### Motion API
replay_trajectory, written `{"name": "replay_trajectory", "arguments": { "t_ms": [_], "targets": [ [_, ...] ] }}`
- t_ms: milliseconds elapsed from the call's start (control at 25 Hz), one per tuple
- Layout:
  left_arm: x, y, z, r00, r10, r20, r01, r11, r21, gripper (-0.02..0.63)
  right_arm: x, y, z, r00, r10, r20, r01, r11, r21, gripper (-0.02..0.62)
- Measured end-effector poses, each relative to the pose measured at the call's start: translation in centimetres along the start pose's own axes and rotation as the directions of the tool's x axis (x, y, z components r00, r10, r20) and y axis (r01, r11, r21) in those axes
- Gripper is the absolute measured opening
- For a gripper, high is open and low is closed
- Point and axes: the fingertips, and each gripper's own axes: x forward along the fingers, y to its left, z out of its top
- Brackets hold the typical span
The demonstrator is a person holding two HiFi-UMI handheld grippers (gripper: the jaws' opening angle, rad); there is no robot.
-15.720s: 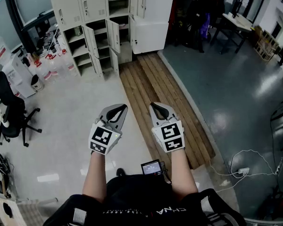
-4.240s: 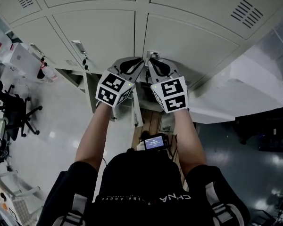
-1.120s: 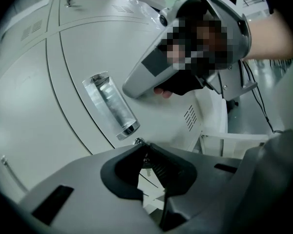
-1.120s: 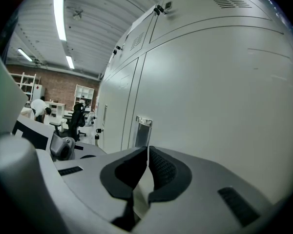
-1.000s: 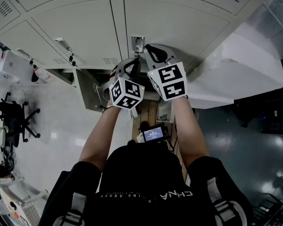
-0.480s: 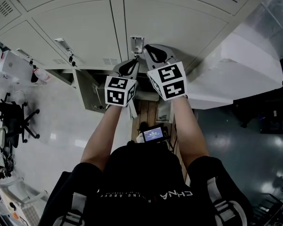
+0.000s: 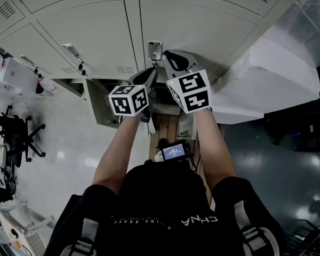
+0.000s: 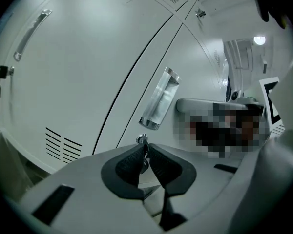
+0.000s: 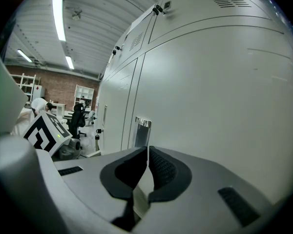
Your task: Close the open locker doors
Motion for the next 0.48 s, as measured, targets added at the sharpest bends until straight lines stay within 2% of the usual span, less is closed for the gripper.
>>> {"name": "replay_trajectory", "arguments": {
  "t_ms": [120, 400, 480],
  "targets": [
    [-0.02, 0.02, -0.01, 1.0, -0.022, 0.008, 0.022, 0.997, -0.07, 0.049, -0.02, -0.01, 0.04, 1.0, 0.001, 0.002, -0.001, 1.0, 0.0, 0.038],
    [-0.1, -0.09, 0.05, 1.0, -0.013, 0.002, 0.013, 0.999, -0.034, 0.049, -0.06, 0.0, 0.08, 1.0, 0.003, 0.0, -0.003, 1.0, 0.001, 0.038],
    [-0.2, -0.22, 0.12, 1.0, -0.015, -0.005, 0.015, 1.0, -0.004, 0.051, -0.09, 0.0, 0.07, 1.0, 0.004, 0.0, -0.004, 1.0, 0.002, 0.038]
  ]
}}
